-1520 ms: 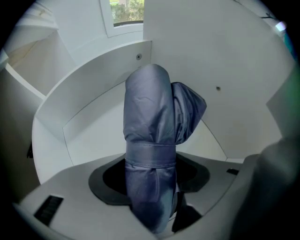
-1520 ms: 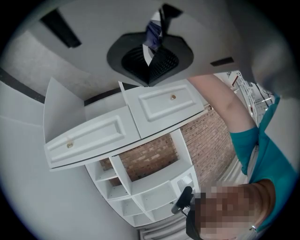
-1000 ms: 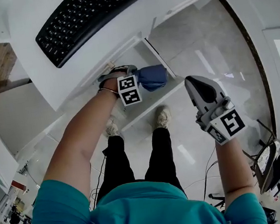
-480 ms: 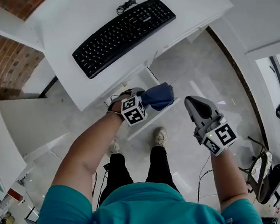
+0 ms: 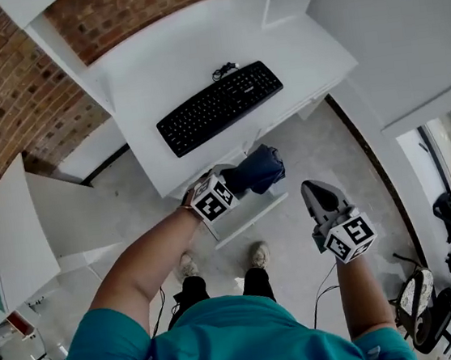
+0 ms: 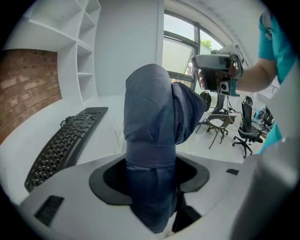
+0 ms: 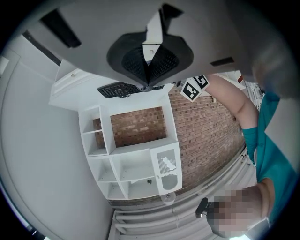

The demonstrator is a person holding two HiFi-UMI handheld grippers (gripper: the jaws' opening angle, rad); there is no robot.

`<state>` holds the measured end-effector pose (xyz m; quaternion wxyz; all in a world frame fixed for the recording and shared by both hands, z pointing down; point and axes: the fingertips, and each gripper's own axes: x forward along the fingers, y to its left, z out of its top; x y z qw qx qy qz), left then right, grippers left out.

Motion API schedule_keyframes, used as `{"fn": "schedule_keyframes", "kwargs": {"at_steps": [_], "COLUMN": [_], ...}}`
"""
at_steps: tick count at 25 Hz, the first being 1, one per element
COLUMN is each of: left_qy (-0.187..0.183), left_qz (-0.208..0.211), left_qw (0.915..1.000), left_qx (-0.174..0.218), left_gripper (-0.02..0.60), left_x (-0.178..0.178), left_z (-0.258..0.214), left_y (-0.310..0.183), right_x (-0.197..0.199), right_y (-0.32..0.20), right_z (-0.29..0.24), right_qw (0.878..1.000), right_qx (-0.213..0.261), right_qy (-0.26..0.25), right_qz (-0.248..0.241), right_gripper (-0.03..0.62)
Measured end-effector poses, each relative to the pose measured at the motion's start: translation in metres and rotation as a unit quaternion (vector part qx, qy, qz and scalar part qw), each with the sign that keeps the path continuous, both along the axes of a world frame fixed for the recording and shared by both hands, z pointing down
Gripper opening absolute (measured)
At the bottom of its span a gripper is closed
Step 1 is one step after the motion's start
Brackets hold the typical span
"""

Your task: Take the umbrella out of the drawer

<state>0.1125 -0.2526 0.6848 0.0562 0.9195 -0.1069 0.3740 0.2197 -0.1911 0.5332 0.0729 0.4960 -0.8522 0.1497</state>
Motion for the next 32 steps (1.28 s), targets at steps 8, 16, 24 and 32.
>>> {"fn": "schedule_keyframes", "kwargs": {"at_steps": [8, 16, 24, 32], "left_qy": [0.099, 0.21, 0.282, 0.347], "left_qz": [-0.054, -0.099, -0.123, -0.127], "left_qw": [0.9933, 0.9719, 0.9496, 0.9257], "left_qx": [0.027, 0.039, 0.061, 0.079], "left_gripper": [0.264, 0.264, 0.264, 0.264], "left_x": [-0.03, -0.068, -0.116, -0.143], "left_z": [-0.128, -0.269, -0.375, -0.466], "left_y": [-0.021, -0.032, -0.04, -0.038], "right_x": [-0.018, -0.032, -0.05, -0.069], "right_y": [-0.017, -0.026, -0.037, -0.044], "right_z": [-0.082, -0.164, -0.23, -0.292], "right_qw": [0.999, 0.998, 0.994, 0.99], "right_qx": [0.036, 0.056, 0.091, 0.128], "right_qy": [0.014, 0.031, 0.049, 0.045], "right_qz": [-0.008, -0.013, -0.024, -0.038], "right_gripper": [0.021, 0.021, 0.021, 0.021]}}
